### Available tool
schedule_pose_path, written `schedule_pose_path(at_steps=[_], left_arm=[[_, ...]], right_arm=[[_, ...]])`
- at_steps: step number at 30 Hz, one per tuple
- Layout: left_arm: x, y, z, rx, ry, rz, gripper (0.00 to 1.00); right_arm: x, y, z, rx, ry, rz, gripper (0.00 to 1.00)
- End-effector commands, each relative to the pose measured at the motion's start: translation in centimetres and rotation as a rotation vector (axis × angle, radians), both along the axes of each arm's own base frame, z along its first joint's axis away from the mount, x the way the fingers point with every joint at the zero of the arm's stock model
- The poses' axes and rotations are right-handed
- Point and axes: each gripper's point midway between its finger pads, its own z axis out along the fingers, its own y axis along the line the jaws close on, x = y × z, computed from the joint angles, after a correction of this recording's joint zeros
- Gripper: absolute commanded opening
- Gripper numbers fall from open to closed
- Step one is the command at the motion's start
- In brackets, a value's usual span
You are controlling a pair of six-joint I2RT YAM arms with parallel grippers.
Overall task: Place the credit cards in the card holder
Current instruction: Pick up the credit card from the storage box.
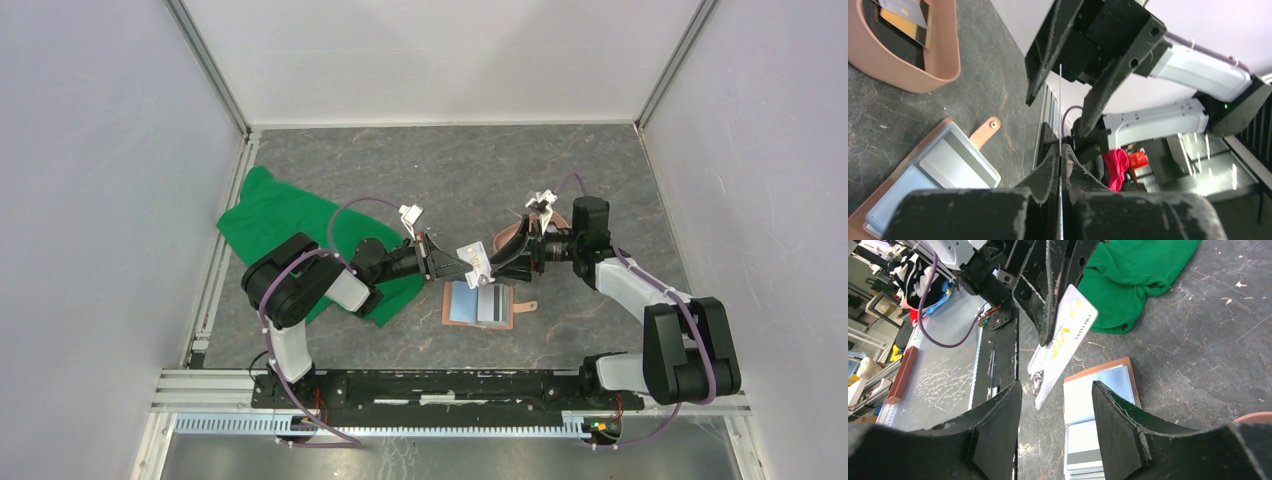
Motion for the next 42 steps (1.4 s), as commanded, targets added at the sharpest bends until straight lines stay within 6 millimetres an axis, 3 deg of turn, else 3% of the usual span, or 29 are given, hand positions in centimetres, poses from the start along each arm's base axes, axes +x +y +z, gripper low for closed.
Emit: schedule_pose_path(at_steps=[1, 7, 11, 14, 16, 19, 20, 27, 33, 37, 40, 42], left_arm=[[-3.0, 0.8, 3.0, -0.088, -0.254, -0.143, 0.02], [-2.8, 0.4, 2.8, -0.054, -0.303, -0.16, 0.02], [-2.1, -0.1, 2.3, 0.004, -0.326, -0.16, 0.02], [-1.9, -0.2, 2.1, 0.033, -0.349, -0.158, 0.02], [-1.7, -0.3, 2.0, 0.046, -0.353, -0.161, 0.02], [-1.6, -0.4, 1.7, 0.066, -0.343, -0.161, 0.02], [-1.5, -0.4, 1.7, 0.069, -0.341, -0.154, 0.03], [0.9, 0.9, 2.3, 0.213, -0.376, 0.023, 0.5], [2.0, 6.8, 2.8, 0.49, -0.528, 0.281, 0.97], [1.6, 9.8, 2.6, 0.518, -0.481, 0.411, 1.0], [0.6, 9.8, 2.0, 0.491, -0.427, 0.385, 0.99], [0.2, 9.5, 0.8, 0.485, -0.361, 0.365, 0.9]], right_arm=[[-0.4, 0.1, -0.3, 0.008, -0.015, 0.044, 0.59], [-1.4, 1.1, 0.0, 0.019, 0.044, 0.096, 0.58], [-1.7, 1.5, 0.0, 0.018, 0.074, 0.112, 0.5], [-1.6, 1.6, 0.0, 0.017, 0.084, 0.11, 0.4], [-1.6, 1.6, 0.2, 0.019, 0.084, 0.112, 0.28], [-1.6, 1.6, 0.5, 0.02, 0.078, 0.111, 0.0], [-1.7, 1.6, 0.5, 0.02, 0.074, 0.11, 0.0], [-1.0, 1.3, -0.2, -0.008, 0.069, 0.014, 0.0], [-1.4, 0.7, -1.7, -0.071, 0.12, -0.046, 0.0], [-2.6, 0.0, -4.0, -0.19, 0.29, -0.069, 0.0], [-3.0, -0.6, -5.5, -0.258, 0.432, -0.138, 0.0], [-3.2, -0.8, -6.4, -0.274, 0.523, -0.208, 0.0]])
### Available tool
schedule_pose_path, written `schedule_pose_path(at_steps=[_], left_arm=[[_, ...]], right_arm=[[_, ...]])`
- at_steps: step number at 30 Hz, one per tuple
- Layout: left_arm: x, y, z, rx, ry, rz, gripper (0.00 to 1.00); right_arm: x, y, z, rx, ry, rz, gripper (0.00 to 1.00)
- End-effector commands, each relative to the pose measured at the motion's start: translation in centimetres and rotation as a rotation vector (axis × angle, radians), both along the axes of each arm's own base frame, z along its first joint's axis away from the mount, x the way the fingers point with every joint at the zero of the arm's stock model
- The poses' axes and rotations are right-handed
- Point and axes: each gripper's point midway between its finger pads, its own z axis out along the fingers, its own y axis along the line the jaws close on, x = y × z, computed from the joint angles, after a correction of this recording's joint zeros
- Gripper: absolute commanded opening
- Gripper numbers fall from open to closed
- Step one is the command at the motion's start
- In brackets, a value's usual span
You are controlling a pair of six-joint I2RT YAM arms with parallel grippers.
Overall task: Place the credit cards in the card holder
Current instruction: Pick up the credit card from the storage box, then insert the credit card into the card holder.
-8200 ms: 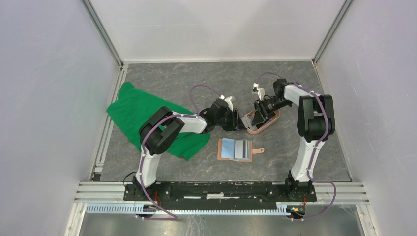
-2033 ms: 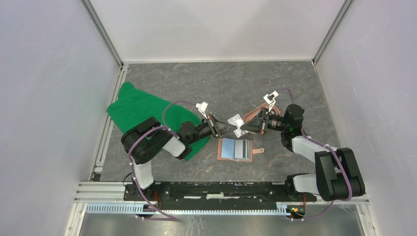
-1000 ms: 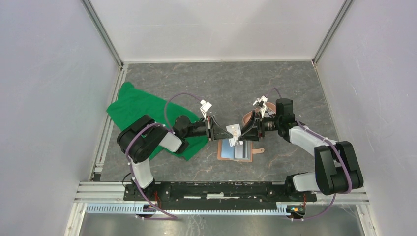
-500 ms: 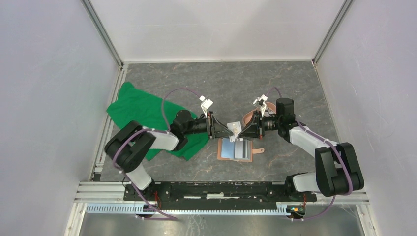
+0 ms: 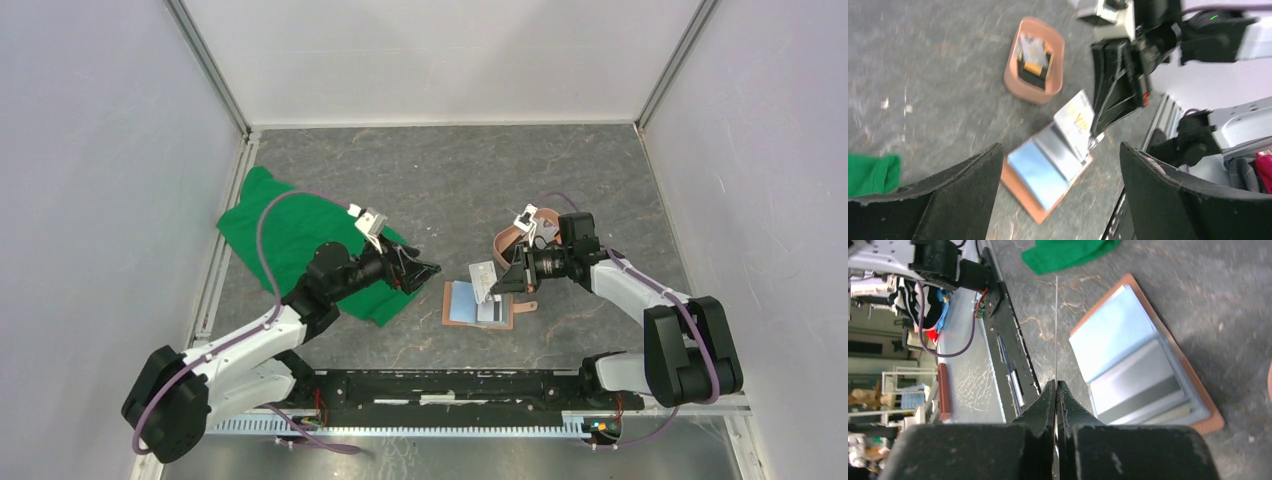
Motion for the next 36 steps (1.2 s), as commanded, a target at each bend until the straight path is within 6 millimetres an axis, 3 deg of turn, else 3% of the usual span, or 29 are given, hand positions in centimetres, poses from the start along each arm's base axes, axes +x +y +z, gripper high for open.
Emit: schedule_pose_path(at_steps=[1, 7, 14, 30, 36], left_arm=[[0.0, 0.7, -5.5, 0.073, 0.18, 0.053, 0.85], [-0.7, -0.1, -8.1, 0.045, 0.293, 0.065, 0.72], [-0.8, -1.6, -9.7, 0.06, 0.36, 0.056, 0.64], [-0.5, -3.4, -12.6, 0.123, 0.386, 0.065, 0.58], [-0.1, -3.6, -12.6, 0.168, 0.362, 0.097, 0.57]], right_arm=[[-0.8, -0.9, -2.0, -0.102, 0.206, -0.138, 0.0], [-2.7, -1.4, -4.2, -0.146, 0.356, -0.219, 0.0], [-3.9, -1.4, -4.4, -0.128, 0.424, -0.254, 0.0], [-3.4, -1.2, -5.6, -0.127, 0.527, -0.306, 0.0], [-3.3, -1.3, -6.1, -0.148, 0.544, -0.316, 0.0]])
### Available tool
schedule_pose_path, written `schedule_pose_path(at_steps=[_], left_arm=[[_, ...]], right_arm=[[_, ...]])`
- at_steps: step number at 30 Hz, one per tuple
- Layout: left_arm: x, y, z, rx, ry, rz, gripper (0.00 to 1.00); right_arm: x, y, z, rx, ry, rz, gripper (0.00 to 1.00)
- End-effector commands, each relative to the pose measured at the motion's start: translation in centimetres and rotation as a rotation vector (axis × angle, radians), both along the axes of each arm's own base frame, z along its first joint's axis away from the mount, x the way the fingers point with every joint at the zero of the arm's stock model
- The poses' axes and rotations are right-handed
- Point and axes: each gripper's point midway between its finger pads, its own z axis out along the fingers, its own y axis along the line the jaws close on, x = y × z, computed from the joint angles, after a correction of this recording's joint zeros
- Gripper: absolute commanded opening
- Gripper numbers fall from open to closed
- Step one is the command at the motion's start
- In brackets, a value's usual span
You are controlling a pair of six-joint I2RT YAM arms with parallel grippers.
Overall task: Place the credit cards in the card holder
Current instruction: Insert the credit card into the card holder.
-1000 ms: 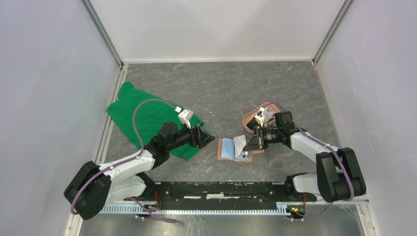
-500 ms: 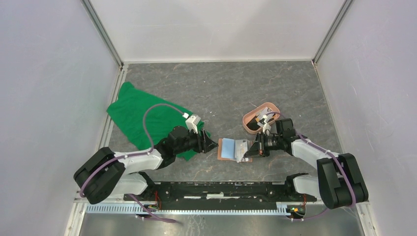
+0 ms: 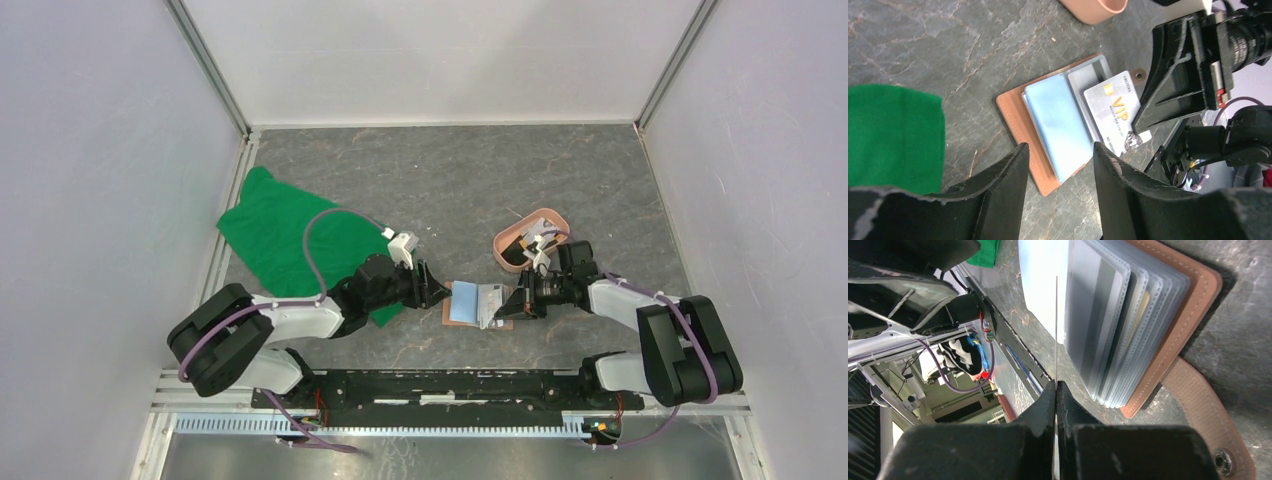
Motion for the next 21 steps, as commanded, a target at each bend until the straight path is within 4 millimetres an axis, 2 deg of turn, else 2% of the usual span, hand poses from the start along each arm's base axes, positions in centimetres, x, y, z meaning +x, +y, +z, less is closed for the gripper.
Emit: schedule_pose_path(at_steps=[1, 21], left_arm=[[1.4, -0.9, 1.5, -0.007, -0.064, 0.03, 0.57], [1.0, -2.3, -2.2, 0.097, -0.022, 0.017, 0.53]], right_arm=[[0.7, 0.1, -0.2, -0.011, -0.012, -0.01, 0.0], [1.8, 0.7, -0.7, -0.028, -0.006, 0.024, 0.0]])
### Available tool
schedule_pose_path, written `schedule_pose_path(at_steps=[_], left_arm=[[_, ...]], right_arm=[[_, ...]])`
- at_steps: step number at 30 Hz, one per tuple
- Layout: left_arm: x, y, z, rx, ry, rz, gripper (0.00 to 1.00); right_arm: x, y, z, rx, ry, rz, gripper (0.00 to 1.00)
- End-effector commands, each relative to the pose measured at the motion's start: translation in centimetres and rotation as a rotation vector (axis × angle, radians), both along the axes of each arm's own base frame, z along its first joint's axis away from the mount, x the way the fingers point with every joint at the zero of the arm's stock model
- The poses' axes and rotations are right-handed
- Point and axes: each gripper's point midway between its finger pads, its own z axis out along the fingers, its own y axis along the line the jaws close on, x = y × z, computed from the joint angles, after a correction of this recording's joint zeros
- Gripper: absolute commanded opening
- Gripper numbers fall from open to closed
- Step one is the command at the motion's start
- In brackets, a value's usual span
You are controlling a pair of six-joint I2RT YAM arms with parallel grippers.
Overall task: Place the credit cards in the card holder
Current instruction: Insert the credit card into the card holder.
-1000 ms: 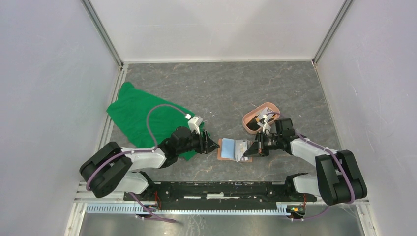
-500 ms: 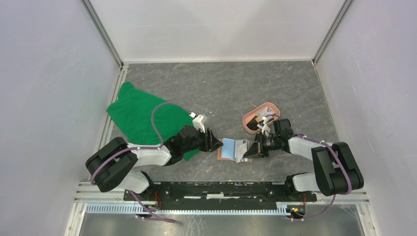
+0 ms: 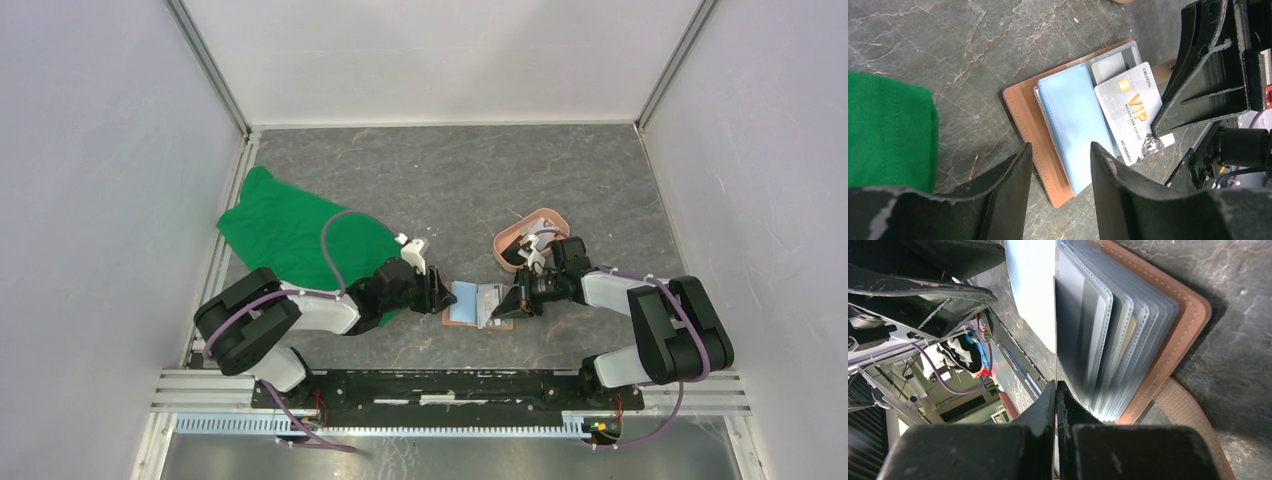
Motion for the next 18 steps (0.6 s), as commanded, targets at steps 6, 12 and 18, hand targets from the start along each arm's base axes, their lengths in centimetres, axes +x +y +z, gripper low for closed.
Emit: schedule_pose_path(at_steps=[6, 12, 18], left_arm=[[1.0, -0.7, -0.1, 0.037, -0.042, 0.002, 0.5], [0.9, -0.6, -1.3, 0.089, -0.023, -0.01, 0.38], [0.6, -0.2, -2.3, 0.131, -0.007, -0.014, 0.32]], right_arm=[[1.7, 0.5, 0.3, -0.008, -0.064, 0.028, 0.0], [2.0, 0.5, 0.1, -0.024, -0.071, 0.039, 0.0], [2.1, 0.5, -0.2, -0.038, -0.07, 0.046, 0.0]])
